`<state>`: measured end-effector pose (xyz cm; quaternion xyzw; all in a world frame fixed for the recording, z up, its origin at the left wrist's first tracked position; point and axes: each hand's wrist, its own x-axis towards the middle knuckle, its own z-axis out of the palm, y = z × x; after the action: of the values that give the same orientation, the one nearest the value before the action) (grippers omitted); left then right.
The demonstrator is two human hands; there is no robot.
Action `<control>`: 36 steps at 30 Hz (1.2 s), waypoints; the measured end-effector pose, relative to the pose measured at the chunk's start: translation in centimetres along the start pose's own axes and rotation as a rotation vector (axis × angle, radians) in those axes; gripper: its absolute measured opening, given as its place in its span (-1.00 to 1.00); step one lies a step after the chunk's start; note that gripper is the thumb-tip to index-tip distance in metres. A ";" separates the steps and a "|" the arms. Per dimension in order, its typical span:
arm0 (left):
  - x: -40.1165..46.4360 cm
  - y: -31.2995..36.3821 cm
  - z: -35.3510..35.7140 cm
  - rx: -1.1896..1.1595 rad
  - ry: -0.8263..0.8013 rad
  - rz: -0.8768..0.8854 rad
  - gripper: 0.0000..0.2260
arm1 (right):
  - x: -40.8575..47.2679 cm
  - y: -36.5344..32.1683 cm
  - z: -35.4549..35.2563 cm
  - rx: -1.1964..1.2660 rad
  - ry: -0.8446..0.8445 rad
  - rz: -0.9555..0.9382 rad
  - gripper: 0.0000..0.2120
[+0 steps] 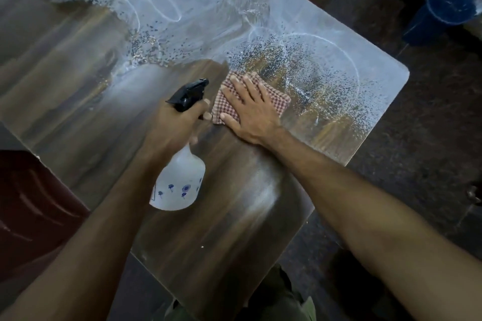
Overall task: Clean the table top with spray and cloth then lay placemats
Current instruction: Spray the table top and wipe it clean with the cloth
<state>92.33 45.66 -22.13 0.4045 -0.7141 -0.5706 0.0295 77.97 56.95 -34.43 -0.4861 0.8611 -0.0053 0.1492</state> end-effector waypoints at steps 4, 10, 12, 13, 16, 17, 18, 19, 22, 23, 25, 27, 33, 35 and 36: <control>-0.6 0.6 0.8 -0.031 0.033 -0.025 -0.66 | -3.5 -0.1 0.9 0.012 0.006 -0.123 -0.34; -0.1 0.9 1.6 -0.062 0.057 -0.023 -0.69 | -5.6 6.4 0.7 0.007 0.007 0.059 -0.32; 0.1 1.1 1.8 -0.040 0.060 -0.007 -0.74 | -2.5 8.4 -0.4 0.030 0.052 0.184 -0.30; 0.1 1.1 2.0 -0.028 0.060 0.001 -0.76 | -0.9 8.6 -0.9 0.049 0.061 0.217 -0.30; 0.2 1.1 2.9 -0.016 0.059 -0.004 -0.76 | 1.6 6.7 -1.3 0.073 0.063 0.213 -0.31; 0.2 1.1 3.2 -0.010 0.056 -0.007 -0.76 | 1.3 5.5 -1.1 0.065 0.060 0.178 -0.31; 0.2 1.2 3.7 -0.003 0.045 -0.006 -0.75 | 0.3 4.4 -0.6 0.054 0.056 0.133 -0.31; 0.3 1.4 4.0 -0.002 0.034 -0.005 -0.75 | -1.1 3.3 0.0 0.046 0.056 0.086 -0.32; 0.7 1.9 5.0 -0.009 0.009 0.000 -0.70 | -7.6 2.0 1.9 0.080 0.043 -0.006 -0.35; 0.8 2.1 5.3 -0.011 0.002 0.000 -0.70 | -9.9 2.3 2.5 0.088 0.037 -0.026 -0.36; 1.0 2.4 6.0 -0.018 -0.005 0.000 -0.72 | -13.8 3.8 3.4 0.066 -0.009 -0.051 -0.37; 1.0 2.7 6.7 -0.033 -0.010 -0.006 -0.75 | -15.3 6.5 3.4 0.008 -0.038 -0.050 -0.35; 0.5 2.7 7.9 -0.040 -0.021 0.018 -0.72 | -10.5 14.1 1.0 0.011 0.046 0.298 -0.28; 0.3 2.6 8.3 -0.036 -0.030 0.025 -0.69 | -8.6 13.7 0.5 0.068 0.076 0.377 -0.27; 0.1 2.6 8.6 -0.035 -0.034 0.026 -0.68 | -8.2 12.7 0.4 0.085 0.082 0.387 -0.27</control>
<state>86.52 52.45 -22.98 0.3846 -0.7095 -0.5897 0.0318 71.46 70.56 -34.70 -0.3040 0.9428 -0.0326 0.1328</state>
